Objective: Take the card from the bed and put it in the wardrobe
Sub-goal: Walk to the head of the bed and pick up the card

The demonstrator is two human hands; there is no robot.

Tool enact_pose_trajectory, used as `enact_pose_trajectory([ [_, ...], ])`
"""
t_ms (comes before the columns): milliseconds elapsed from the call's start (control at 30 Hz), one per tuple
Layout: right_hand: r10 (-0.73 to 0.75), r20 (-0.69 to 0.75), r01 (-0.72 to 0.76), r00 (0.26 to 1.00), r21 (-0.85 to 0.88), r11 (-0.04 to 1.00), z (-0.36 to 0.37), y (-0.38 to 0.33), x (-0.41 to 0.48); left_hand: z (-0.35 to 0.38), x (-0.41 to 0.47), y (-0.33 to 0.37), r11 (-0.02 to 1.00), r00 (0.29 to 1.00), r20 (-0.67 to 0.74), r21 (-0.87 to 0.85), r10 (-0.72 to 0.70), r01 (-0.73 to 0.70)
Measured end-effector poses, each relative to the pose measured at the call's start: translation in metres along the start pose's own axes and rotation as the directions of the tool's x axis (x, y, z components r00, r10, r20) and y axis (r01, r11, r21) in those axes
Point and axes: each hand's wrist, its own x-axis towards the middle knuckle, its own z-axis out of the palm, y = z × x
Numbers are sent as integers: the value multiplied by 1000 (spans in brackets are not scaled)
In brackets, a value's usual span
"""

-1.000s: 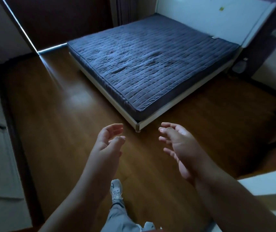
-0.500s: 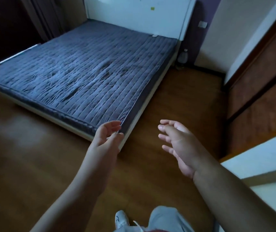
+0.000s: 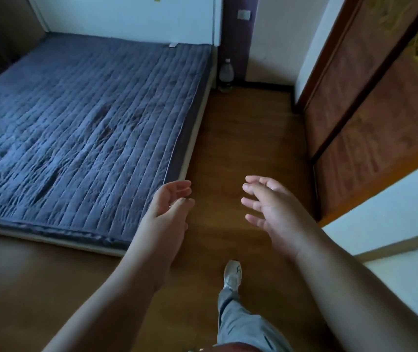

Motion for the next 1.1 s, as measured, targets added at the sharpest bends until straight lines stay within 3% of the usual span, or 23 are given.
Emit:
enact_pose_trajectory([
  [167,8,6,-8,1000,15,1000,-27,-31,83,43,76,38,999,999,5,-19,-38,38],
  [533,-17,-64,23,998,106,994,-81,-106,219,121,194,116,999,999,27,-29,30,-29],
  [1100,42,-232,-20,972,100,995,-81,-181,387,175,400,181,1000,988,154,-27,4,0],
])
